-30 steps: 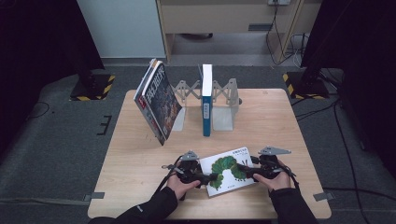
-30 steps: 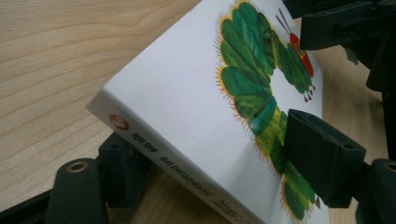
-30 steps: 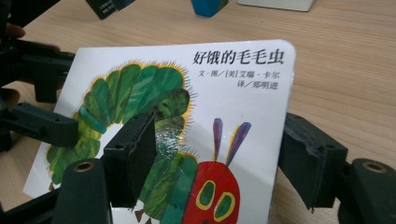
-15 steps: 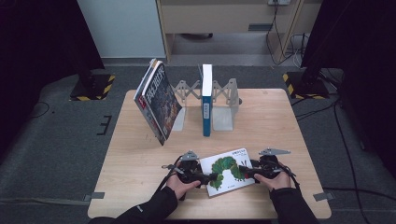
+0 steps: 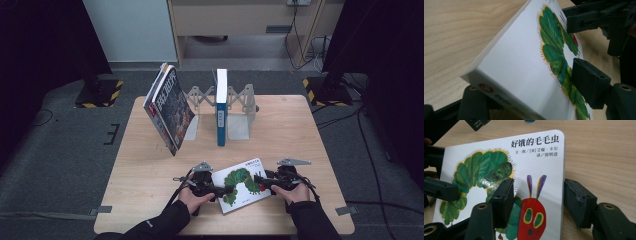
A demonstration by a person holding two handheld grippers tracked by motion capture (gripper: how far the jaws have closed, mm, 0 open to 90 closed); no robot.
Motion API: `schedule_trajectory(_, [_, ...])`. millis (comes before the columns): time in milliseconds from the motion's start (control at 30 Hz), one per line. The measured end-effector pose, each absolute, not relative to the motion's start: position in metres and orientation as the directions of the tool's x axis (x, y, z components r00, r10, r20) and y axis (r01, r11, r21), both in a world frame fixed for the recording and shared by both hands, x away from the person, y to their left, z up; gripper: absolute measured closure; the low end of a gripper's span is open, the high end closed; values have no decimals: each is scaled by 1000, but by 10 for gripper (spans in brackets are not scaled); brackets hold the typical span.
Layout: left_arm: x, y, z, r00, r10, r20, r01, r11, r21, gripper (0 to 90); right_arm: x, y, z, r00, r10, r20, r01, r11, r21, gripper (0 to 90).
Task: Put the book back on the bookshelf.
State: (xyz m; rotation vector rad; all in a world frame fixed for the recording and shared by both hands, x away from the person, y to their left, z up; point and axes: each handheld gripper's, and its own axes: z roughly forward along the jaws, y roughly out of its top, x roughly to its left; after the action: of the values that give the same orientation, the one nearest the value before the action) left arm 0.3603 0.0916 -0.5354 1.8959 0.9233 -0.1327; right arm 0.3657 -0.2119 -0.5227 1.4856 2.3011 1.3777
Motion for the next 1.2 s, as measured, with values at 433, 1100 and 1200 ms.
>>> schedule_trajectory(433, [358,98,-518,732,504,-458,617,-207,759,528,366,-215,-515,-563,736,376,641,103,760,431])
schedule_trajectory(1100, [346,95,-494,747,524,-408,563,-173,808,739,368,-233,-513,-508,830,231,608,156,779,286])
schedule_trajectory(1200, [344,94,-489,752,531,-391,545,-166,822,741,368,-236,-514,-493,853,169,607,199,769,272])
